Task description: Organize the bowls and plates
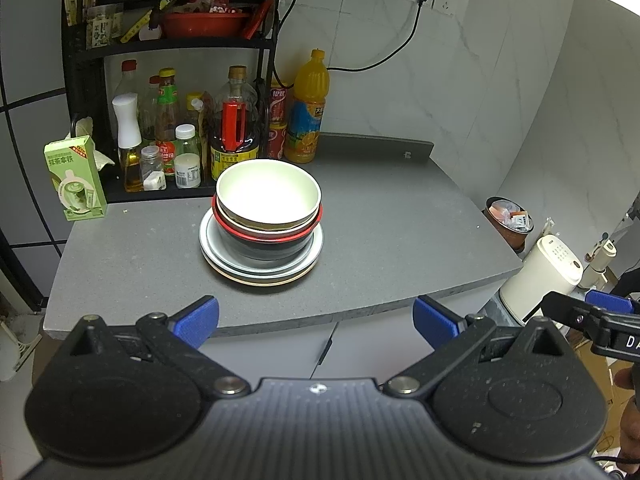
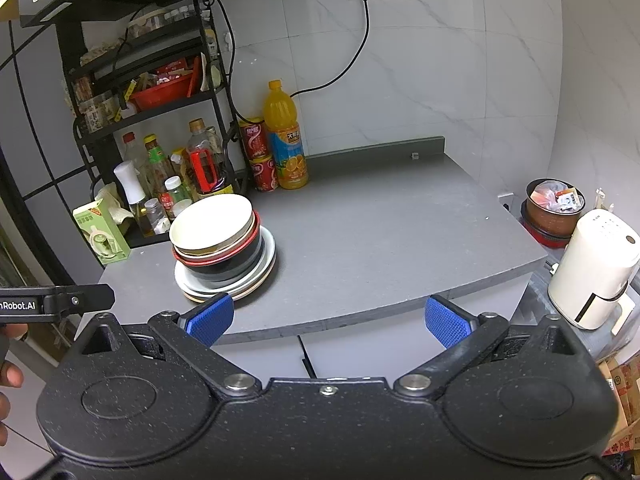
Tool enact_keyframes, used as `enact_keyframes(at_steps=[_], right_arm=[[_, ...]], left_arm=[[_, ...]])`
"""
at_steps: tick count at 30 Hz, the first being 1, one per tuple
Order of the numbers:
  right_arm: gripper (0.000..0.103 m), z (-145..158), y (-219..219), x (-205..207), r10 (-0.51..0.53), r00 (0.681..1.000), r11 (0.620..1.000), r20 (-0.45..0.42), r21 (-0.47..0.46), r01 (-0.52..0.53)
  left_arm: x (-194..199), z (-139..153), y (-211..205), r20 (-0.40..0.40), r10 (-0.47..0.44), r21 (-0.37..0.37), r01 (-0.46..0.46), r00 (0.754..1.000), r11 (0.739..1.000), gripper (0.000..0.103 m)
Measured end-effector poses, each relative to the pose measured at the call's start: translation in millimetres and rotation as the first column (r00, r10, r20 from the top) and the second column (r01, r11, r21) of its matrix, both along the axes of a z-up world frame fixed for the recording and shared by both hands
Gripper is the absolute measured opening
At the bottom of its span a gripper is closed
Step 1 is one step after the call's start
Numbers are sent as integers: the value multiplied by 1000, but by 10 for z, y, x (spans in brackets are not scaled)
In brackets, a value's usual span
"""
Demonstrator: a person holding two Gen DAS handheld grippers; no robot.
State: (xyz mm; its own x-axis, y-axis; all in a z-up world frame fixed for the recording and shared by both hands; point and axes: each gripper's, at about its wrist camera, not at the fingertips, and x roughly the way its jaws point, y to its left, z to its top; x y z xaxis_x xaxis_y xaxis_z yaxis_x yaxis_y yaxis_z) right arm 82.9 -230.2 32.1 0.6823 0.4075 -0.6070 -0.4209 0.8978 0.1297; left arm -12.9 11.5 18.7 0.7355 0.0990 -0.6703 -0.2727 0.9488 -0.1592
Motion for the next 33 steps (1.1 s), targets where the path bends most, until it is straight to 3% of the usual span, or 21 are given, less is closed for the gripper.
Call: enact_keyframes(at_steps=[33], right_arm=[[103, -32, -34, 74, 14, 1000, 1000, -10, 7, -13]], left_arm=[[109, -29, -2, -31, 18, -12, -19, 999, 1000, 102]])
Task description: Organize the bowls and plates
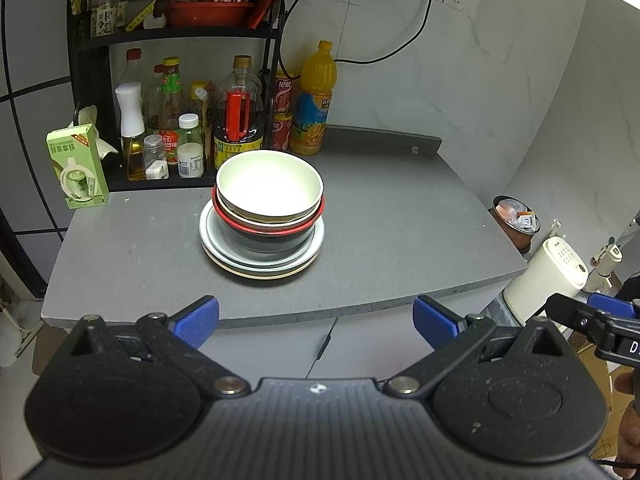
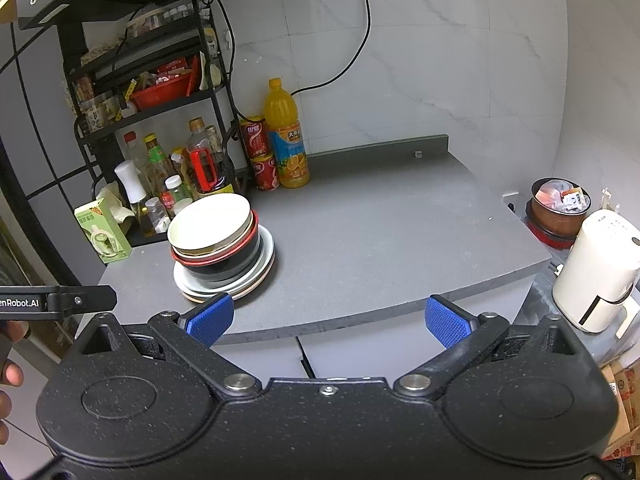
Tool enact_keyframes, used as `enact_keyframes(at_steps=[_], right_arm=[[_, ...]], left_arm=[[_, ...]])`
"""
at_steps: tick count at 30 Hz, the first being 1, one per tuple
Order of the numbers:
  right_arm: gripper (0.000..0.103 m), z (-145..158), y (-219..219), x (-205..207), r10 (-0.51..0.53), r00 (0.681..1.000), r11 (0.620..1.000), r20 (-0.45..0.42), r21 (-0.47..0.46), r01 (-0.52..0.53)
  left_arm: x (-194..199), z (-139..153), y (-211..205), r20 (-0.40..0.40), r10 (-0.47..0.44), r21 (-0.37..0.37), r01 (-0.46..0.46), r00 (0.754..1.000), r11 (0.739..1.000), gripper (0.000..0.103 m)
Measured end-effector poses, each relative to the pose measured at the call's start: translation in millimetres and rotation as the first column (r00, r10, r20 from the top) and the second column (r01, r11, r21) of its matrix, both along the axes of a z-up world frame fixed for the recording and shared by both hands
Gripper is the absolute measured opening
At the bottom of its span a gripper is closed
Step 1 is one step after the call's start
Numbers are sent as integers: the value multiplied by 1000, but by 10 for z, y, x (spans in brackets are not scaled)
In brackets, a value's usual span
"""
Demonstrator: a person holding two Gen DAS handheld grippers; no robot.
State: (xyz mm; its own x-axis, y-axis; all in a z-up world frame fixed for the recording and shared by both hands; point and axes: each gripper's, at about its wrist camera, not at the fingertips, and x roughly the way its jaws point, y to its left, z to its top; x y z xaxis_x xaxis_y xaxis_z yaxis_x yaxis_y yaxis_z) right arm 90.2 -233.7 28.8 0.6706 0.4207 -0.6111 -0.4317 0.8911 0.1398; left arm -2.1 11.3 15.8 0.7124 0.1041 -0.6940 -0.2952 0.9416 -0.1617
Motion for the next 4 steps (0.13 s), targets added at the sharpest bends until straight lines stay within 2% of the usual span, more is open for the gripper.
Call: enact_keyframes(at_steps=[4], right_arm=[[103, -40, -6, 23, -1, 1000, 1000, -14, -4, 1]], left_arm=[[29, -20, -7, -4, 1, 2, -1, 1000, 1000, 102]])
